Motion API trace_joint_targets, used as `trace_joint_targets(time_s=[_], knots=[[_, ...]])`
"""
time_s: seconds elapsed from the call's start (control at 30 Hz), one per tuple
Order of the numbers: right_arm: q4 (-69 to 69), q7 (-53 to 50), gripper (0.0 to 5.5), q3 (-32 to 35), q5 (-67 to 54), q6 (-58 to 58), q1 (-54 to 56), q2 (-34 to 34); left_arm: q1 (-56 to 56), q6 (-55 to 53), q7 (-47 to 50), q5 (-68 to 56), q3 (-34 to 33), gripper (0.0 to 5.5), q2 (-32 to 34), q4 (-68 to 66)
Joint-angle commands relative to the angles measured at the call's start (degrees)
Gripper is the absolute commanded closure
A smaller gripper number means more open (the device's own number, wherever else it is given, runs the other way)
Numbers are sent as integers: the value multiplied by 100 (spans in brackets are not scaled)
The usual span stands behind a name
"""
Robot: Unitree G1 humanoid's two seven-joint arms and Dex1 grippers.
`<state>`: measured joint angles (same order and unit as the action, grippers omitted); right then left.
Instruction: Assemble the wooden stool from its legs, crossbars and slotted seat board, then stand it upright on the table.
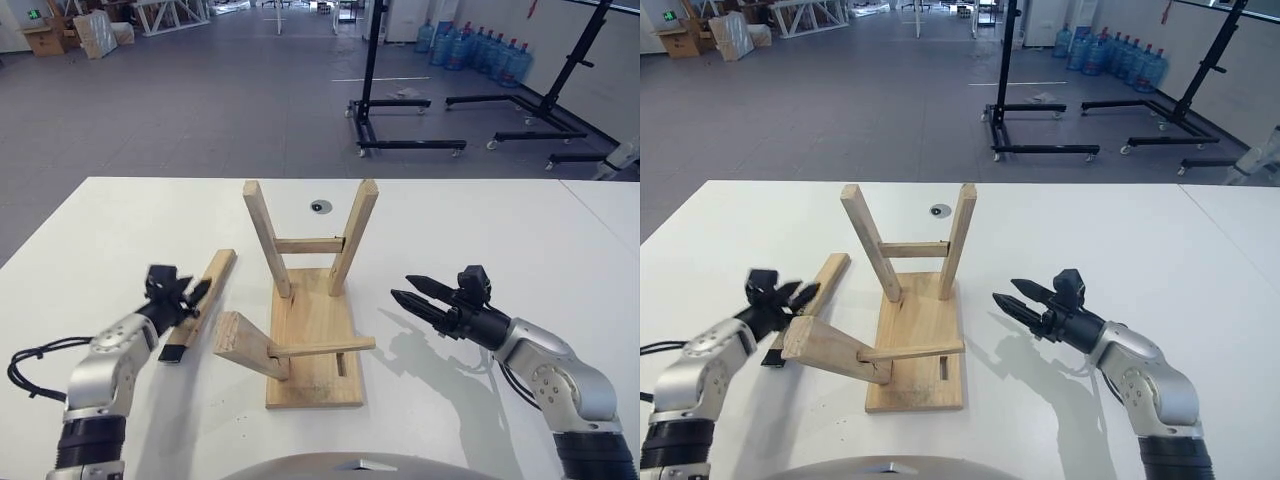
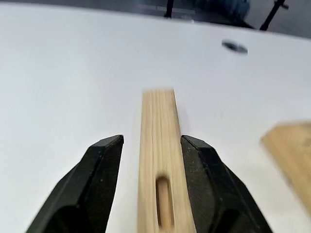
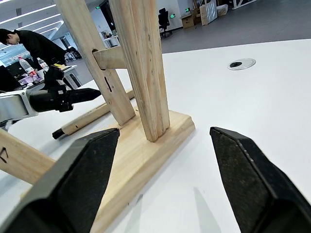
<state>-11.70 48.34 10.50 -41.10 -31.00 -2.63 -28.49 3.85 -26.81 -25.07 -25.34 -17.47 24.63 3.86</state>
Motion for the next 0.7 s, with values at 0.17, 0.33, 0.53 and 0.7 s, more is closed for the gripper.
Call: trace_joint_targets(time_s=[0.17,0.33,0.53,0.7], knots=[[-615,-412,207,566,-1516,-621,959,118,711,234,-1115,-1394,-220,459,312,1421],[-831,-502,207,383,-1384,-649,721,61,465,-494,-247,-593,163,476,547,1241],[-847,-489,207,198,-1043,-527,557,24,209,-1265,426,-183,630,402,507,1478],[-815,-481,207,151,-955,-471,525,56,-74,-1733,817,354,977,330,556,1187]])
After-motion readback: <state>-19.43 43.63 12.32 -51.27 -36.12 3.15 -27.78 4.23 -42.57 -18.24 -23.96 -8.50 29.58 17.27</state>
